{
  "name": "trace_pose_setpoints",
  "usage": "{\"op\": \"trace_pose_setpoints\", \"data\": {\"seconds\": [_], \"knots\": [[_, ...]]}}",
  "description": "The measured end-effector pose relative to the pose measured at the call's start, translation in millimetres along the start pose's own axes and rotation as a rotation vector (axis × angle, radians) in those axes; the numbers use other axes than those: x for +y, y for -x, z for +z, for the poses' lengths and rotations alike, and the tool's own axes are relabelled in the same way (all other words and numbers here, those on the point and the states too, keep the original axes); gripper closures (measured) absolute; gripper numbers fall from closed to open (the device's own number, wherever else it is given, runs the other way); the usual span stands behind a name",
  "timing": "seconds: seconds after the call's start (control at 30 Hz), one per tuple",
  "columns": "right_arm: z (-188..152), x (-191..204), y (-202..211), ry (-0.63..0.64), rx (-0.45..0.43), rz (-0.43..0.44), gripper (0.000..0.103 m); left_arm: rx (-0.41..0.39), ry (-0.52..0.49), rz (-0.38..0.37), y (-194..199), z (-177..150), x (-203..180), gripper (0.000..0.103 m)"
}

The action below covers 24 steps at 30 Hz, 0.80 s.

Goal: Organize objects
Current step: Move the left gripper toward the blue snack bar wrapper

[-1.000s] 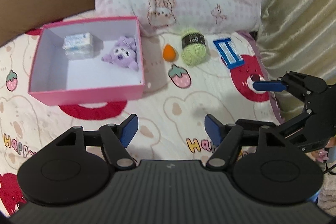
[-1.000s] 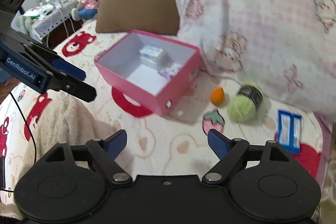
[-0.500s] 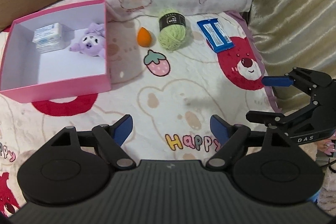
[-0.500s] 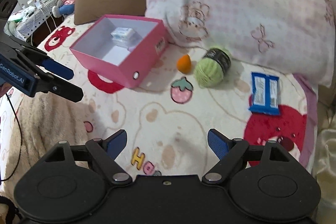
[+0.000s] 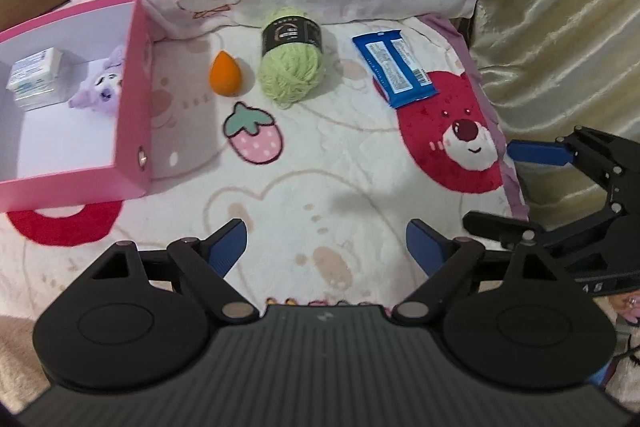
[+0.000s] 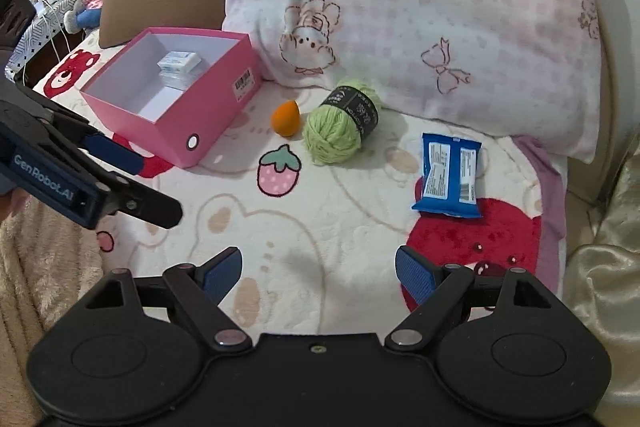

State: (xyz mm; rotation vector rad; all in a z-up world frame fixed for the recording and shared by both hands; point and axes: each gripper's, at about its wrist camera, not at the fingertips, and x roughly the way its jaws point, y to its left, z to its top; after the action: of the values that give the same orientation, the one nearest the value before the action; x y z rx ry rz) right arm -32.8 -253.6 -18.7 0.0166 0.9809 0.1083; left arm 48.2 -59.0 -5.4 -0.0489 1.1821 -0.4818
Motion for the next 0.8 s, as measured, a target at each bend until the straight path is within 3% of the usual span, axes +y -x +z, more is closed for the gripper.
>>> {"op": "trace_pose_setpoints", "data": {"seconds": [0.1,0.27,0.4,0.8], "knots": [[0,-8,-4,-0.022,-0.001,0.011,0.016,-0.018,-0.004,-0.013,-9,6,-7,0.016],[0,-18,-12,-0.034,-0.006,-0.004,0.016,-0.126,0.010,-0.021,-18,13,-16,0.016],[1,-25,-18,-0.044,-0.013,0.003,0.016,-0.175,-0.023,0.024,-28,21,-24,0.016],[6,-57,-55,-0.131,-0.153,-0.028,0.016,-0.204,0.018,0.000,-72,48,-36,0.016]]}}
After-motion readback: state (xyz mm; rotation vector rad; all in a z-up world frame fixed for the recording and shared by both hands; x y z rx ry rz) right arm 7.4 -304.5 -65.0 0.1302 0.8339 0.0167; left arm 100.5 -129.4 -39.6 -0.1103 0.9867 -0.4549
